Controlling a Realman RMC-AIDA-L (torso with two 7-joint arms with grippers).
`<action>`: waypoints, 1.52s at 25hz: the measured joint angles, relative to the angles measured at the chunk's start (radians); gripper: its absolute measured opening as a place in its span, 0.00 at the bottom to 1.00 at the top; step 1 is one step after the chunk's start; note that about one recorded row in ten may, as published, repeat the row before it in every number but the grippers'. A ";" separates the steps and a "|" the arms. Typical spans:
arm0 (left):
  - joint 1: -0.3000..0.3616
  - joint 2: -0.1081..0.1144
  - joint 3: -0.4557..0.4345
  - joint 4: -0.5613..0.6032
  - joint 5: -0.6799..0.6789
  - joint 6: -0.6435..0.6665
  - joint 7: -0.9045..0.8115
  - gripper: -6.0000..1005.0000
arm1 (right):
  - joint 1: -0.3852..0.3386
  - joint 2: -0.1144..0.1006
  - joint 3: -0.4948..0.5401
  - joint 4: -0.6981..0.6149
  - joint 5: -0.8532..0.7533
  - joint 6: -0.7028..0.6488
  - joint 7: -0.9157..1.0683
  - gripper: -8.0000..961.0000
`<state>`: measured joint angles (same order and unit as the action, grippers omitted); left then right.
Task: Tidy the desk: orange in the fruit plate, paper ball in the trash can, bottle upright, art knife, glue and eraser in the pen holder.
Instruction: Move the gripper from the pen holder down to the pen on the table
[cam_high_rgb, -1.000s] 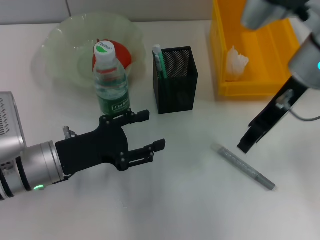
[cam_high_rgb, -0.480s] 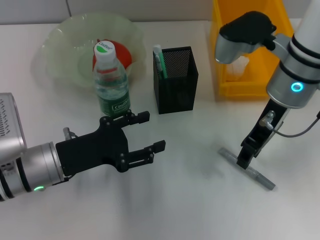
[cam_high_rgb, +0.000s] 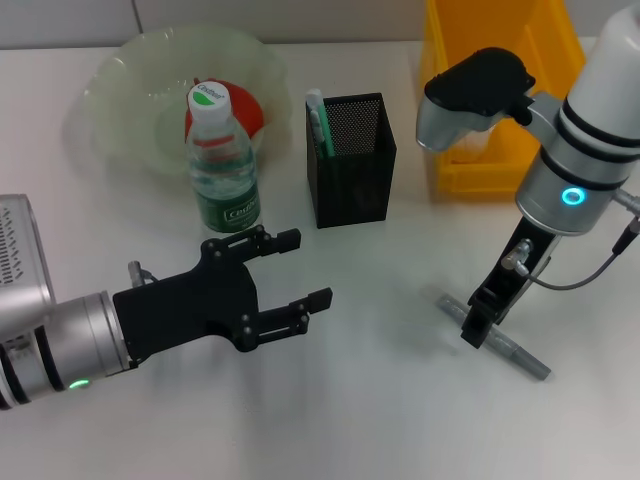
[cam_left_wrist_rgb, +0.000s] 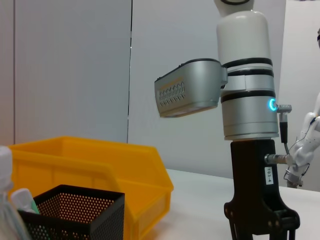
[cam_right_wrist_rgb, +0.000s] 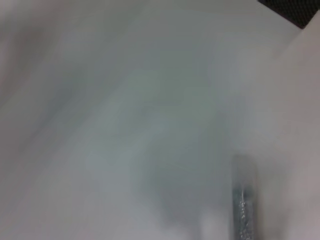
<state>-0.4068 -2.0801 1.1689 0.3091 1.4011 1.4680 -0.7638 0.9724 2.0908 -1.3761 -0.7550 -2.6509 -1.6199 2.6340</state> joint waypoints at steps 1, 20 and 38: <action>0.000 0.000 0.000 0.000 0.000 0.000 0.000 0.75 | 0.000 0.000 0.000 0.000 0.000 0.000 0.000 0.38; 0.008 0.000 0.000 0.001 -0.001 0.007 0.000 0.75 | 0.000 0.000 -0.014 0.030 0.000 0.047 0.005 0.33; 0.007 0.000 0.000 0.001 -0.001 0.007 0.000 0.75 | 0.002 0.000 -0.053 0.045 0.000 0.069 0.004 0.26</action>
<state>-0.3998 -2.0801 1.1689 0.3099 1.4005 1.4752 -0.7639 0.9741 2.0908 -1.4295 -0.7100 -2.6507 -1.5512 2.6382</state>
